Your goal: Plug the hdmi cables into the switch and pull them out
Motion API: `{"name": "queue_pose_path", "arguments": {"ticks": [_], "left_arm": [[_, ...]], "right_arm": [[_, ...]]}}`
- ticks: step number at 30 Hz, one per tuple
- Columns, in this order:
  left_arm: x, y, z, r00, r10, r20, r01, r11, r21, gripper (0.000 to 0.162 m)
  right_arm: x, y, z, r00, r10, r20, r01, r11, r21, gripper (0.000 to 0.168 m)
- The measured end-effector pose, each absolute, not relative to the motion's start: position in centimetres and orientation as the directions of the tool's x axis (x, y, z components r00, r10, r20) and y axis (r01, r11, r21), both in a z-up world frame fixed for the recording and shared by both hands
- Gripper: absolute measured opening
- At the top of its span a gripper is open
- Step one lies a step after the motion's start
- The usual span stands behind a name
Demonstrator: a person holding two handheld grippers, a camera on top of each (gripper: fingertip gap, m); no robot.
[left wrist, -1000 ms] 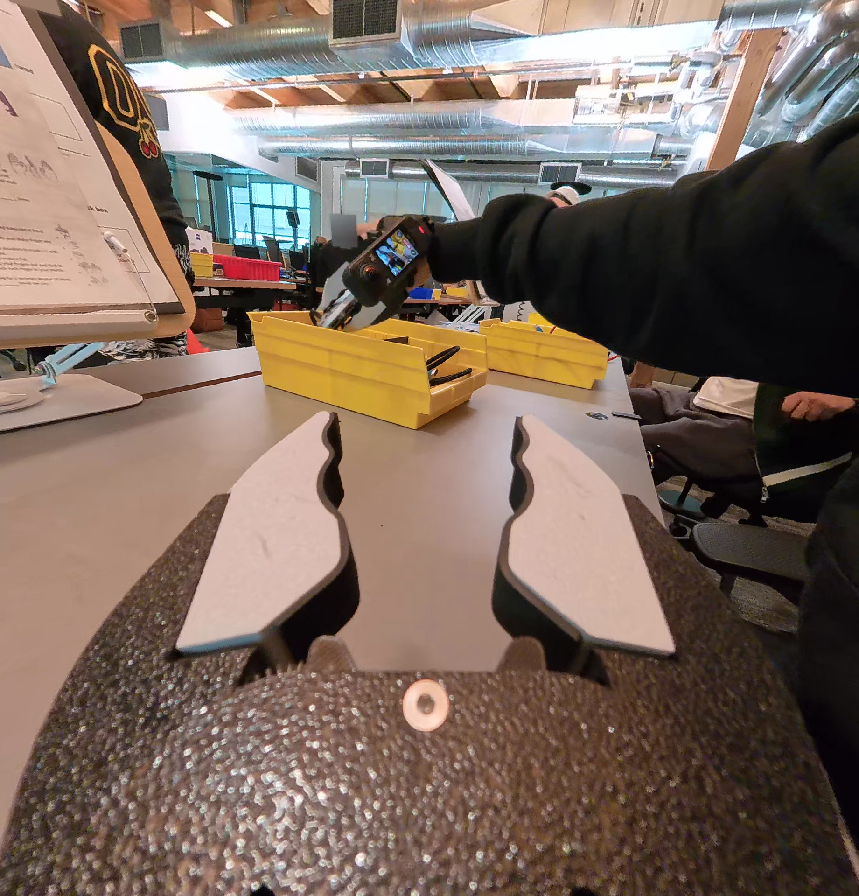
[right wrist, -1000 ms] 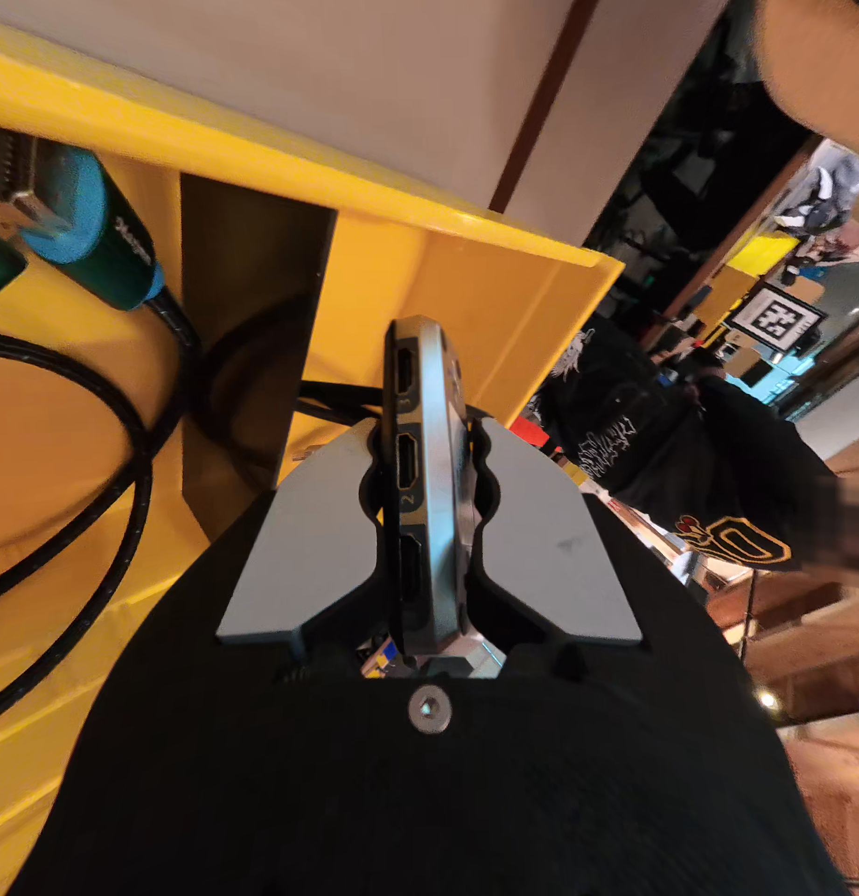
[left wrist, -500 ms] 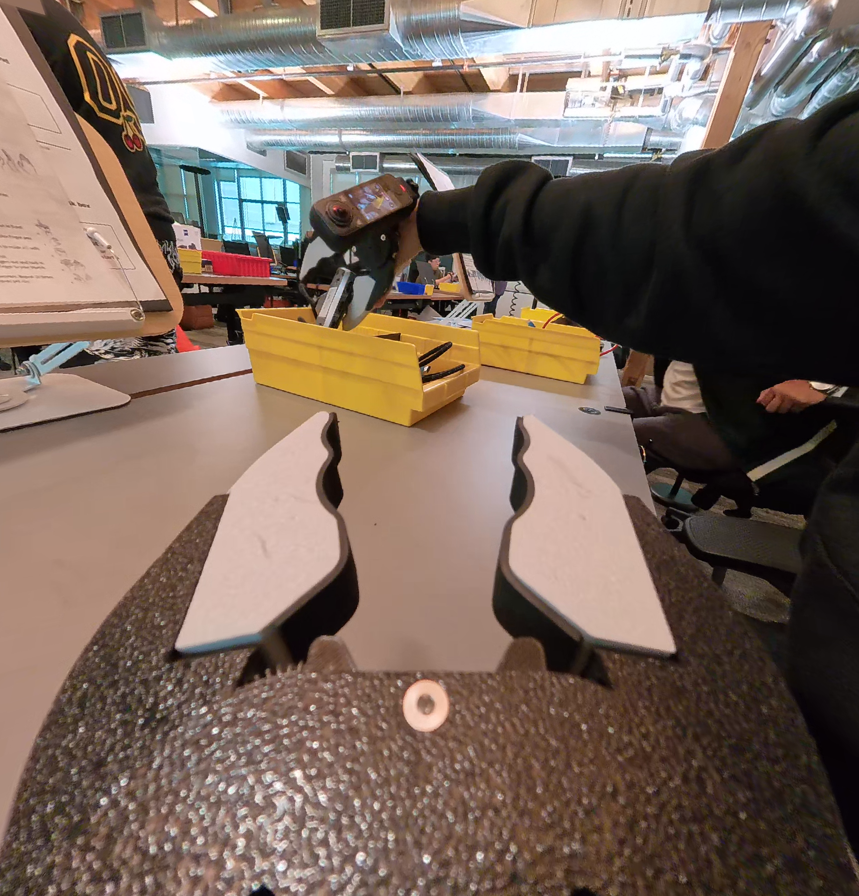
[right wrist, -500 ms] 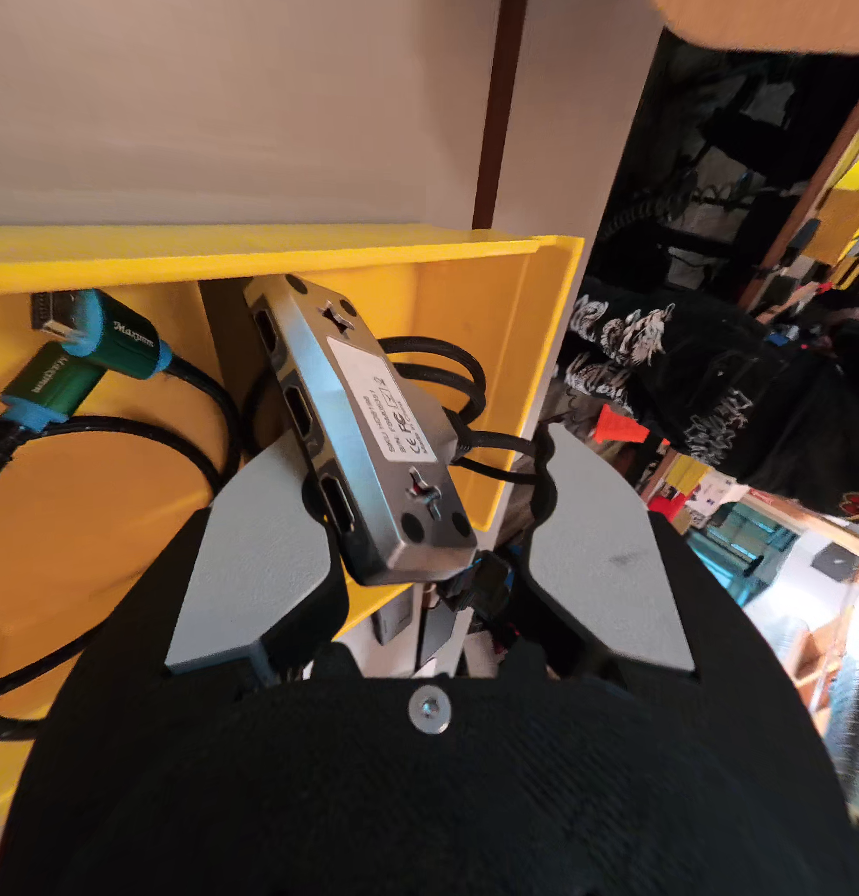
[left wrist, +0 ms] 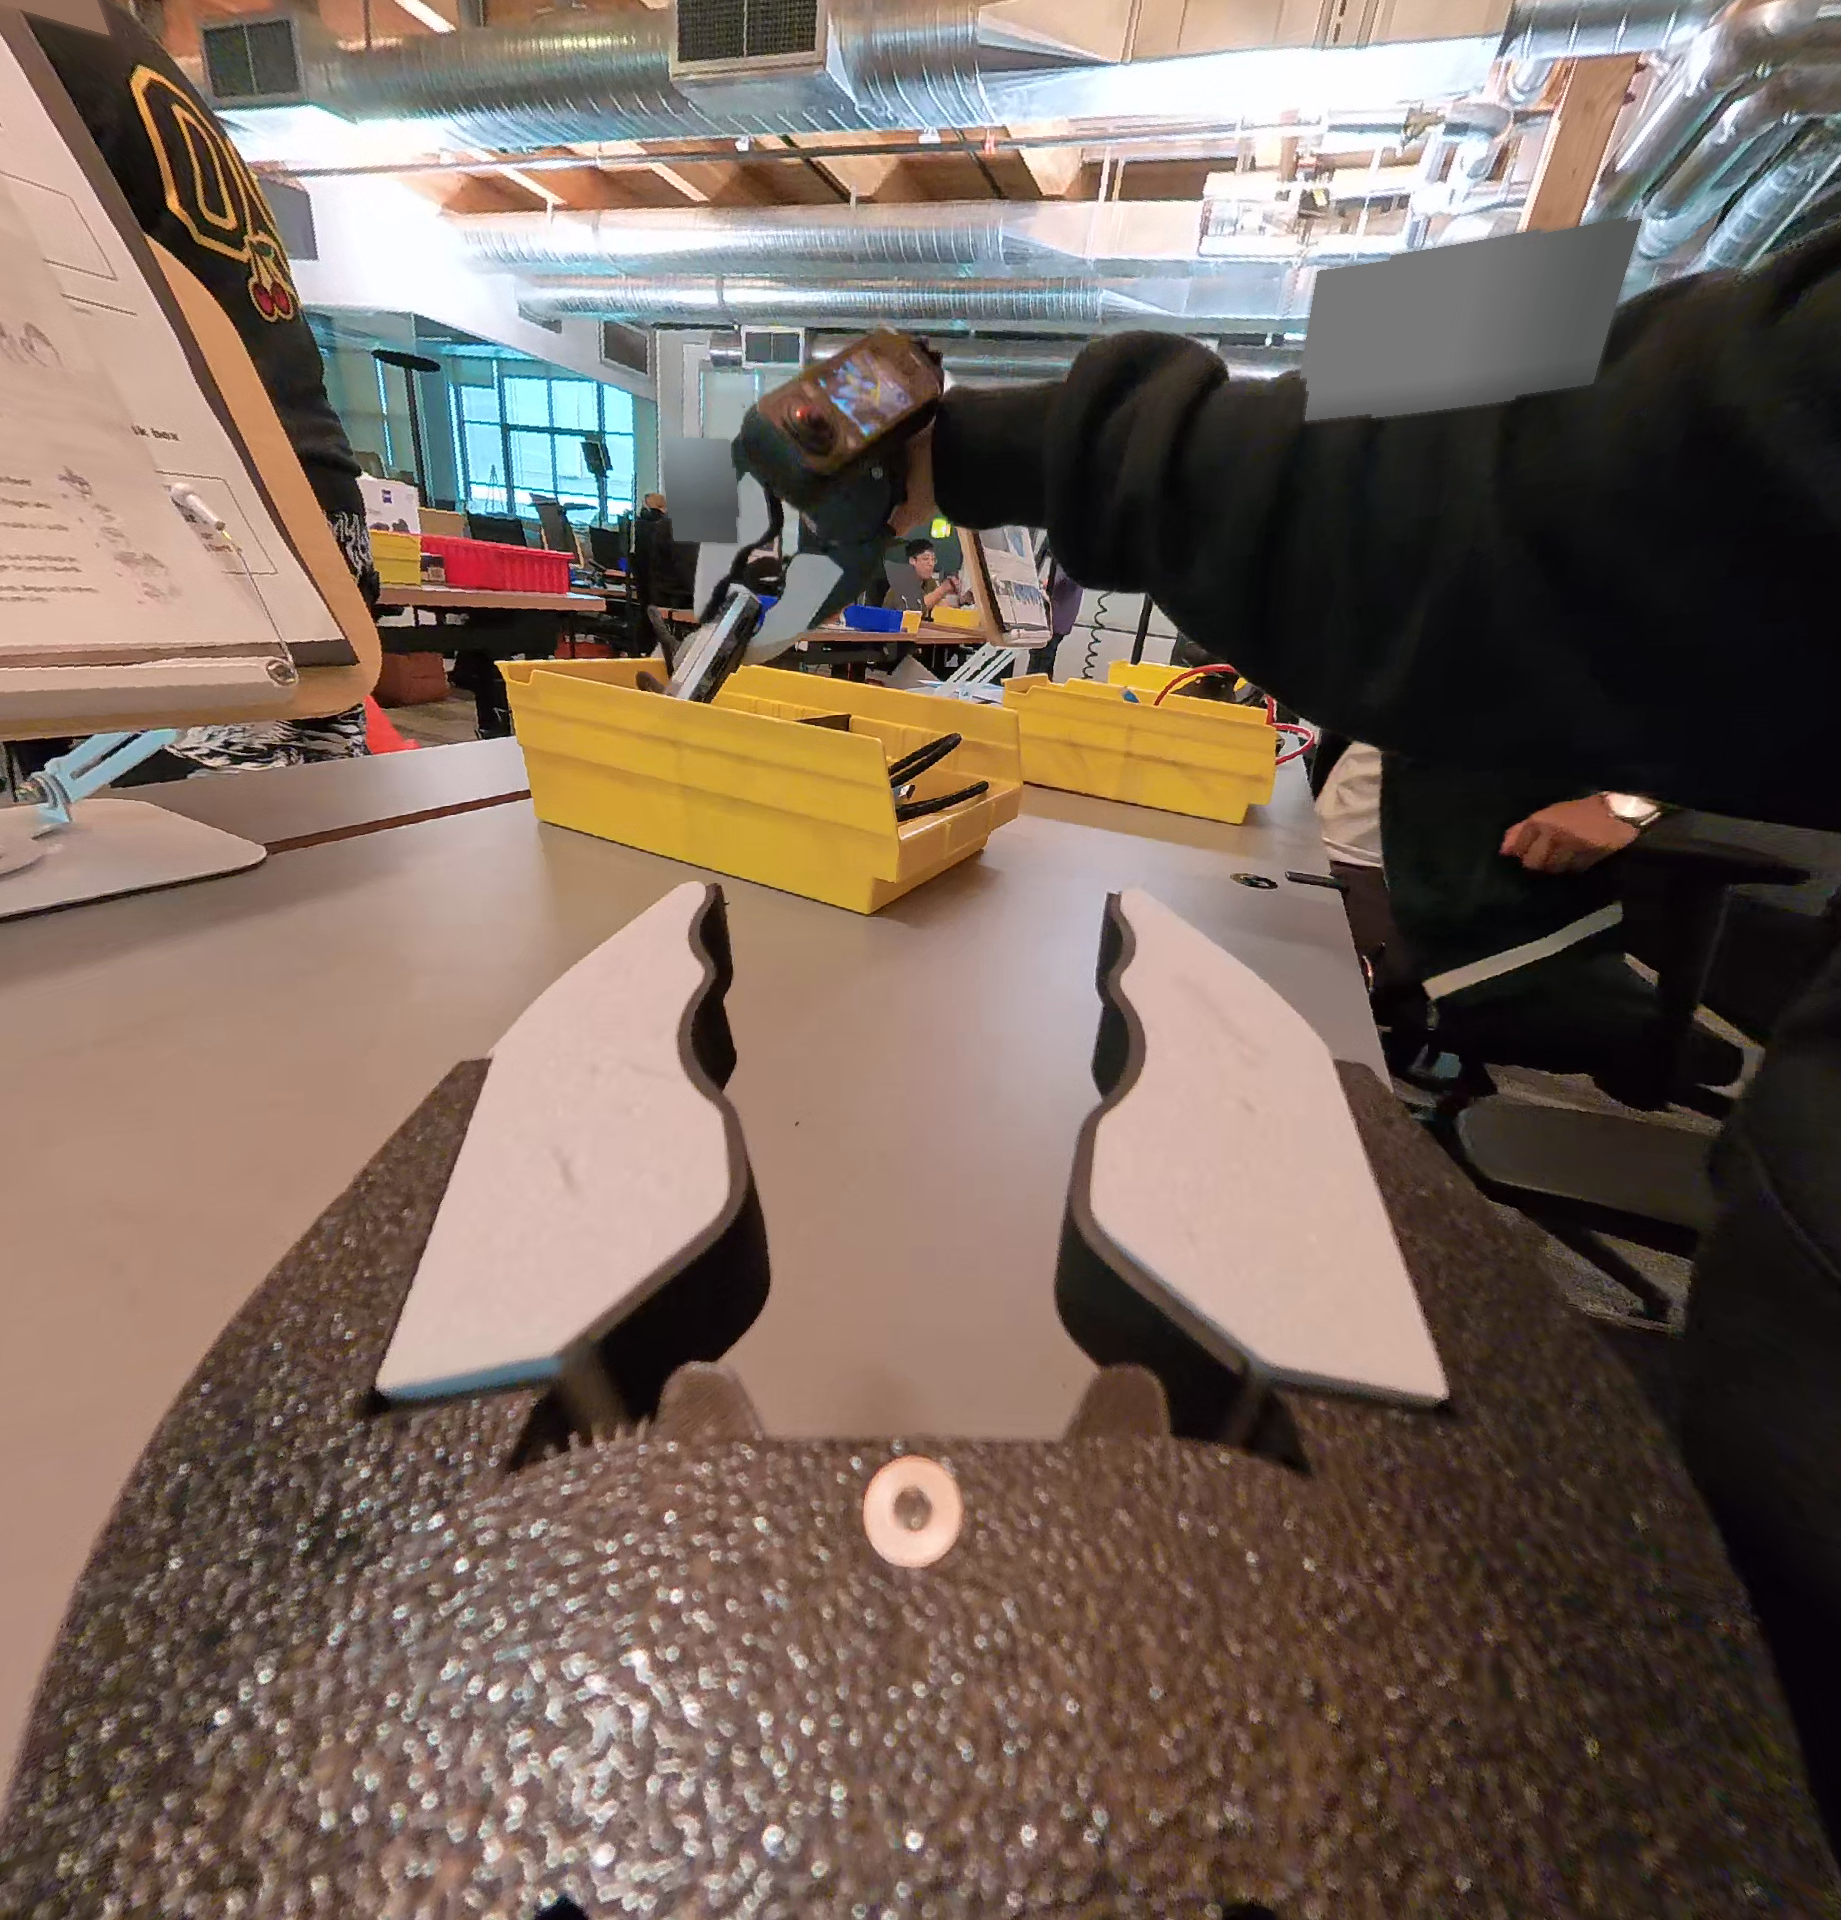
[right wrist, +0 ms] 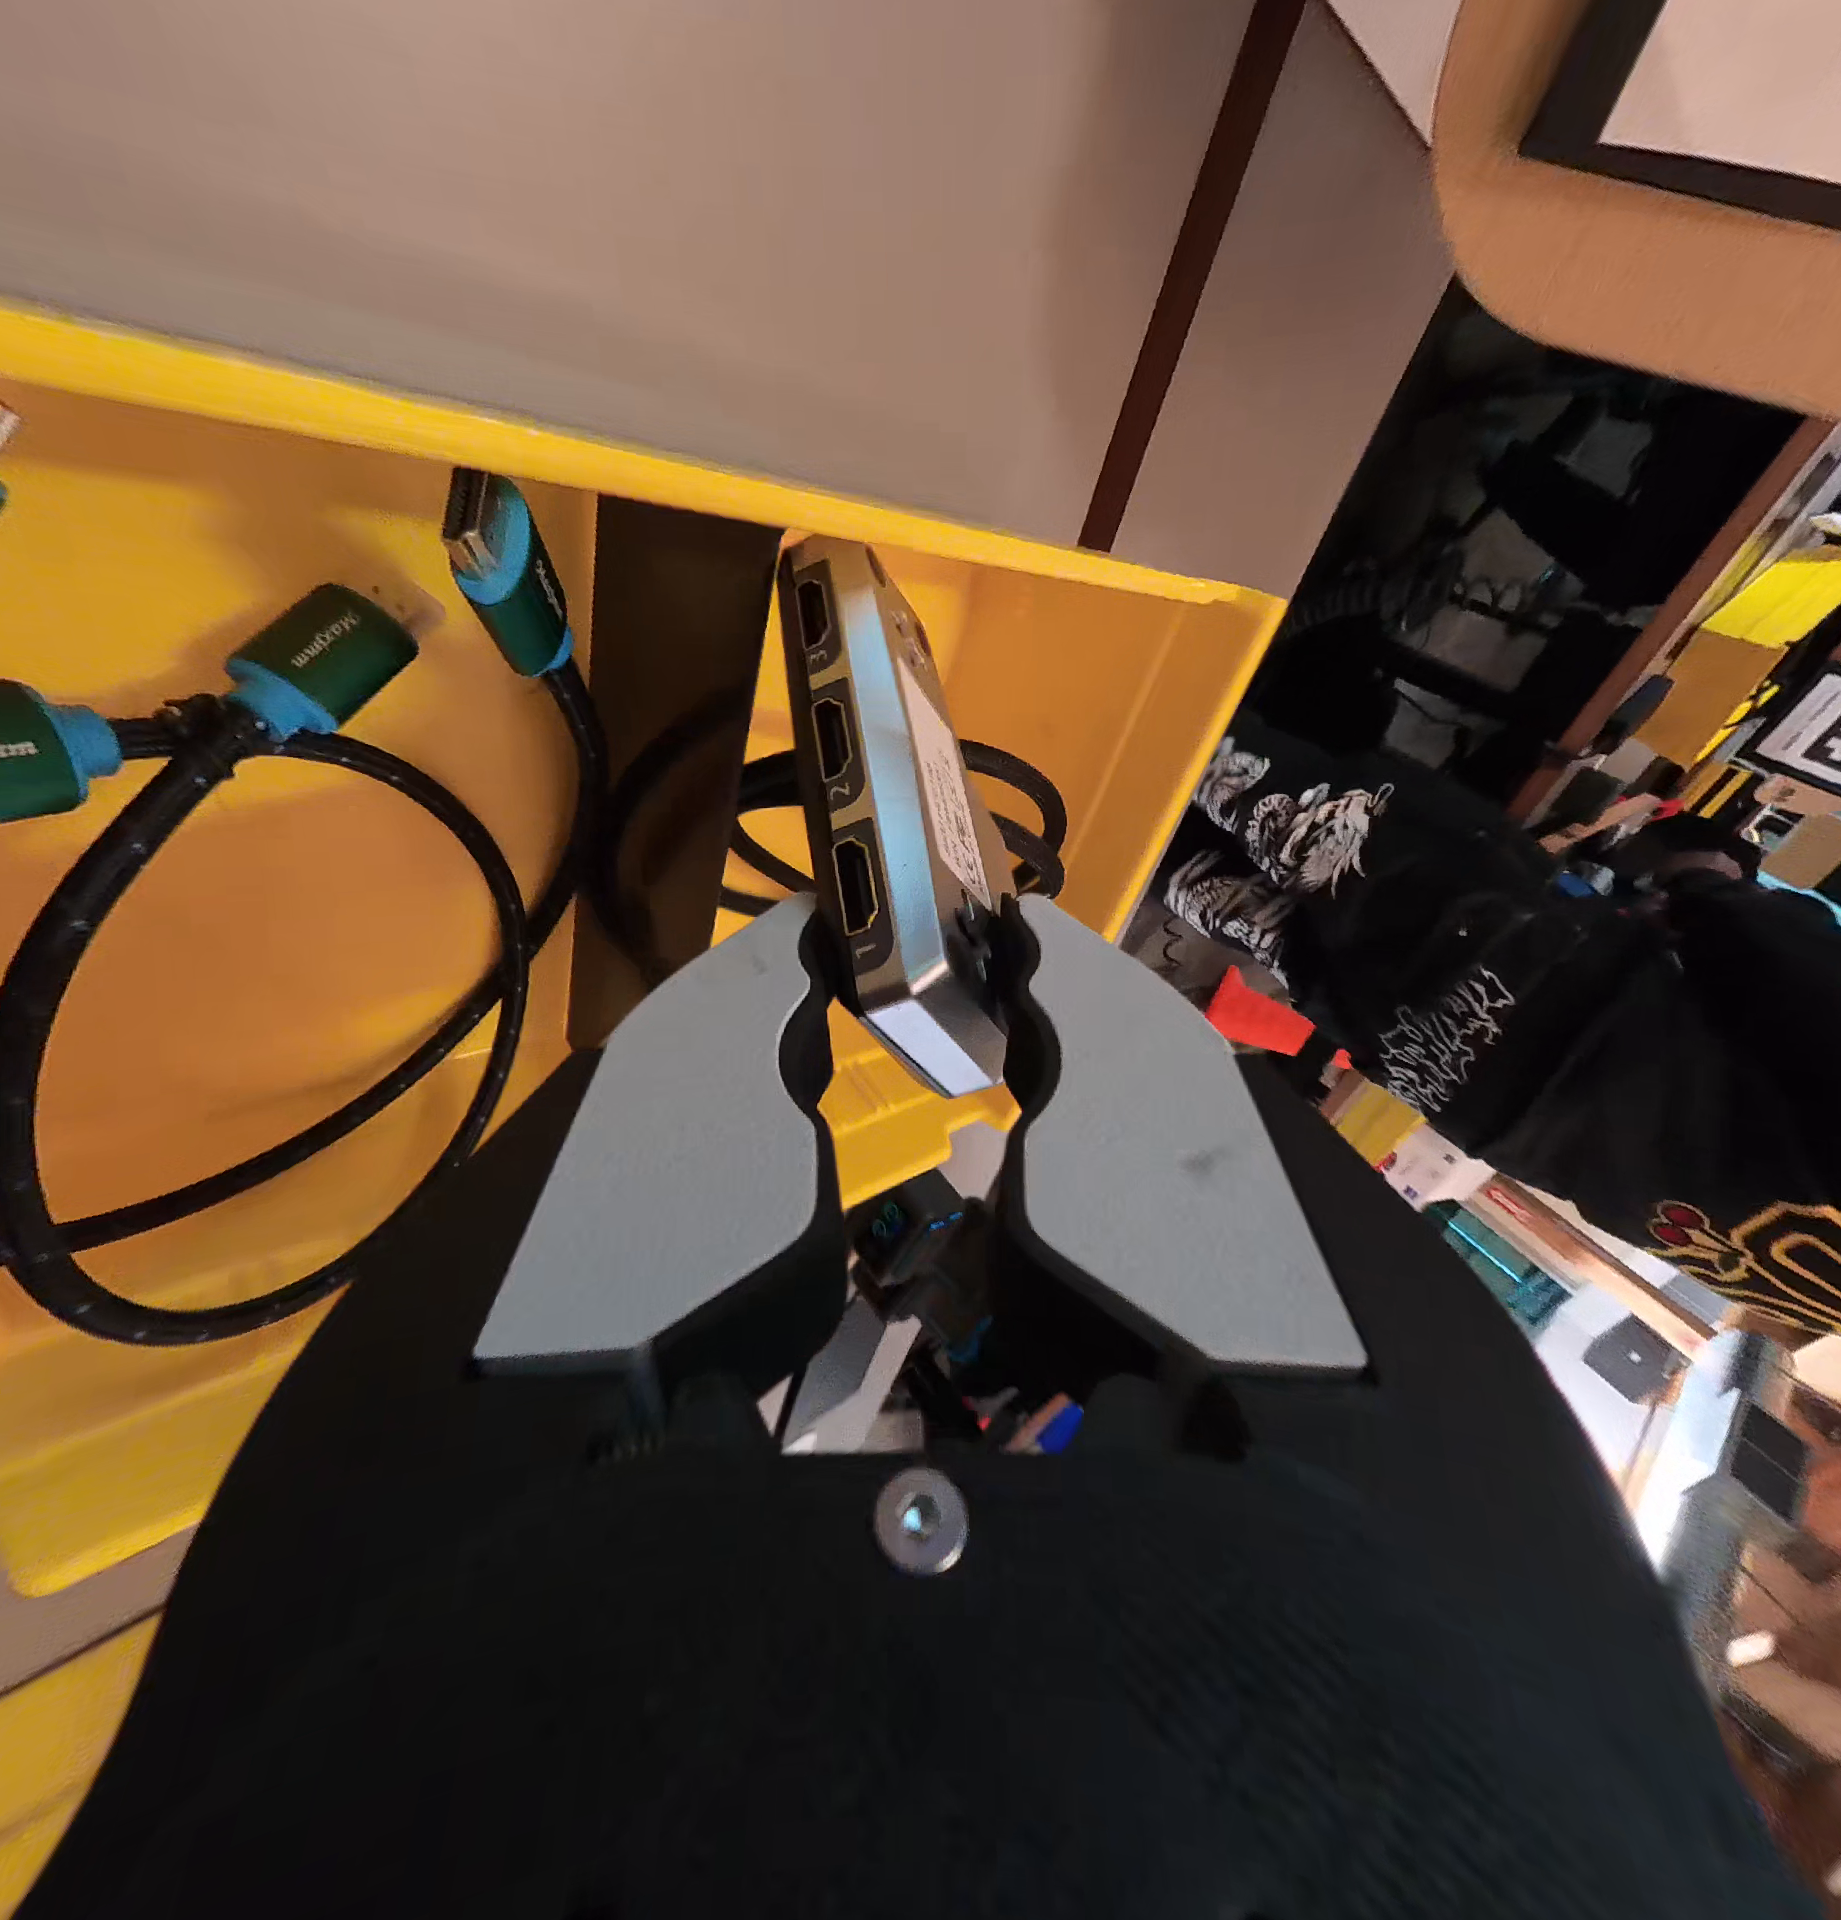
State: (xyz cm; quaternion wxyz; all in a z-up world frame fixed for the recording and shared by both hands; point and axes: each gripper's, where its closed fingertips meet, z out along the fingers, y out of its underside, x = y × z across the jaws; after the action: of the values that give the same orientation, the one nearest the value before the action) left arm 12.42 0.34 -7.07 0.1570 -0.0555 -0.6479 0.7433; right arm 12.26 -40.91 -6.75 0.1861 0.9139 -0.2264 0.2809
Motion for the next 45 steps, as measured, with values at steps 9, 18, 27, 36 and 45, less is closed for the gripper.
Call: {"name": "queue_pose_path", "arguments": {"ticks": [9, 18, 27, 36, 45], "left_arm": [[12.4, 0.4, -7.0, -0.94, 0.314, 0.131, -0.176, -0.119, -0.977, 0.067], [12.4, 0.6, -6.8, -0.935, 0.326, 0.143, -0.193, -0.127, -0.973, 0.067], [16.9, 1.7, -5.2, -0.984, 0.087, 0.154, -0.165, -0.145, -0.976, 0.063], [37.9, 14.5, -5.0, -0.753, -0.65, 0.105, -0.316, 0.216, -0.924, 0.061], [45.5, 14.4, -10.6, -0.574, -0.816, 0.06, -0.599, 0.369, -0.711, 0.081]], "right_arm": [[13.1, -41.5, -8.9, 0.829, -0.227, 0.511, -0.463, -0.791, 0.4, 0.031], [13.5, -43.3, -1.5, 0.546, -0.359, 0.757, -0.715, -0.671, 0.197, 0.053], [13.4, -22.4, 1.4, 0.116, -0.916, 0.384, -0.254, -0.401, -0.88, 0.066], [9.0, -15.1, -3.2, 0.105, -0.969, 0.225, -0.055, -0.231, -0.971, 0.068], [8.1, -15.2, -1.7, 0.103, -0.98, 0.171, 0.005, -0.172, -0.985, 0.066]]}}
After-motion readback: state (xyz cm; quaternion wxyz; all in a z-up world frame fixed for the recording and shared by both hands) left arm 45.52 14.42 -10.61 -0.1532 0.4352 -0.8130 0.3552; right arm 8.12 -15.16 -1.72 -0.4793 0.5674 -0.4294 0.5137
